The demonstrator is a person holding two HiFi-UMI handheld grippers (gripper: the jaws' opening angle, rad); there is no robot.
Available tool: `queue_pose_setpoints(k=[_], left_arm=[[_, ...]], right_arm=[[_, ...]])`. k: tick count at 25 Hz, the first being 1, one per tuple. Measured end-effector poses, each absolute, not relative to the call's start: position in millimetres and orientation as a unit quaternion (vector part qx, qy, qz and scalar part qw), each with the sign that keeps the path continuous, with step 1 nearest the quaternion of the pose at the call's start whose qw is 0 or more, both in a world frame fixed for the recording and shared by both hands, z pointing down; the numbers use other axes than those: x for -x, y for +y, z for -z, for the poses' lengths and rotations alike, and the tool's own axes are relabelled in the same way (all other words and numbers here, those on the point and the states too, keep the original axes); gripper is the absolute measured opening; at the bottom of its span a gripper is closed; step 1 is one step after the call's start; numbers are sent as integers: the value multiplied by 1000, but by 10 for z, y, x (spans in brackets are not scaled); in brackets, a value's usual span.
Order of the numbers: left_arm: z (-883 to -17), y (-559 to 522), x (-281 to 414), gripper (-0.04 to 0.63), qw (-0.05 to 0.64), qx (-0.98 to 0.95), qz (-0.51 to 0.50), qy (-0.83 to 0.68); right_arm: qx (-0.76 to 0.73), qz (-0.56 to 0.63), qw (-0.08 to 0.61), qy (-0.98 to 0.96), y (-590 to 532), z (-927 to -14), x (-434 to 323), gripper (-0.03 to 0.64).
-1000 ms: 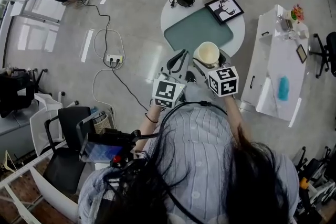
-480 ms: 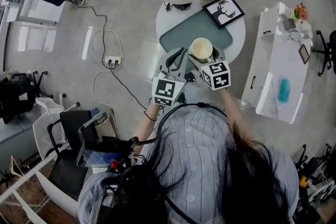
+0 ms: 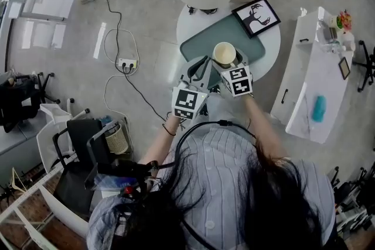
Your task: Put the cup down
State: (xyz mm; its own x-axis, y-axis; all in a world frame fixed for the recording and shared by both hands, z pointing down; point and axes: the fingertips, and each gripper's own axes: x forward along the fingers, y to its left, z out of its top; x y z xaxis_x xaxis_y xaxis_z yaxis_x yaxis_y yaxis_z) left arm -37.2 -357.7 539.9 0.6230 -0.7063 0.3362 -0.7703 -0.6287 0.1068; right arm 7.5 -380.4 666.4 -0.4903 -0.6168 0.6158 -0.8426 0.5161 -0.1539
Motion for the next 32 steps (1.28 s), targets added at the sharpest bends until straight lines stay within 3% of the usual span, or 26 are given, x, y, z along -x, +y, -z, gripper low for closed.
queue_pose_setpoints(k=[32], left_arm=[[-5703,-3577,536,31,146,-879,-159,-426]], right_arm=[[-466,-224,280,-808,-4103,-7106,-118,397]])
